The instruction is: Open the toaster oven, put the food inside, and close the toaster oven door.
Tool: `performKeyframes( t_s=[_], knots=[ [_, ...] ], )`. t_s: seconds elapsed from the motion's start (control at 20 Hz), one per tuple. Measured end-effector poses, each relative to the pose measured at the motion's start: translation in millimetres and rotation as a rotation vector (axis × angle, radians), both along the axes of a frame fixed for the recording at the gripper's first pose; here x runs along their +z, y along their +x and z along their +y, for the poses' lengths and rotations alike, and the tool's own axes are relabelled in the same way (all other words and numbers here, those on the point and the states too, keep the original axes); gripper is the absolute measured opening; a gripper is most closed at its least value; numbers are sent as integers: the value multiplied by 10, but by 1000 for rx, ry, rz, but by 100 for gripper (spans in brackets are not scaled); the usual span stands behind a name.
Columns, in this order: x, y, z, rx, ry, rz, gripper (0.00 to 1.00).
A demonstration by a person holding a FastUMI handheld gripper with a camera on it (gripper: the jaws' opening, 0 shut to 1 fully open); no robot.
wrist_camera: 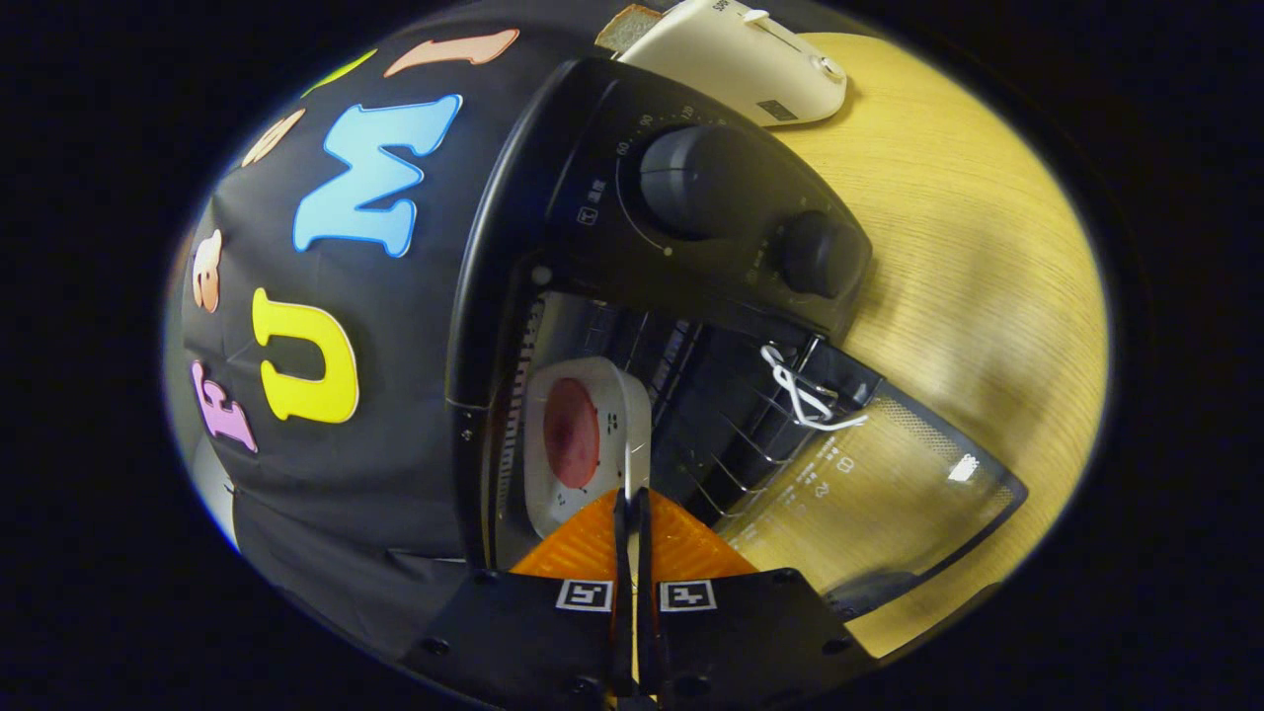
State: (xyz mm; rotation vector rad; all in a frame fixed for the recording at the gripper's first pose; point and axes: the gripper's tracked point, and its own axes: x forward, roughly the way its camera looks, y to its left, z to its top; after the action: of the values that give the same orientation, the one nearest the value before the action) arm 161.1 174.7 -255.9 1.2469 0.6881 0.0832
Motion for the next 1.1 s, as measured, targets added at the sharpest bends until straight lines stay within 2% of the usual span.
performKeyframes(
  t_s=[0.2,0.25,0.4,0.5,0.6,0.7,0.75,1.05,1.1],
  knots=[
    [-13,105,-12,-54,-4,-1,4],
    [-31,106,-21,-62,-6,8,6],
    [36,139,4,-67,17,-21,6],
    [93,145,24,-70,22,-46,2],
    [119,121,23,-60,26,-51,4],
    [117,8,114,-18,32,-42,20],
    [109,-48,133,-2,26,-44,21],
    [121,-458,296,114,12,-42,69],
    [132,-524,322,133,5,-47,83]
  ],
)
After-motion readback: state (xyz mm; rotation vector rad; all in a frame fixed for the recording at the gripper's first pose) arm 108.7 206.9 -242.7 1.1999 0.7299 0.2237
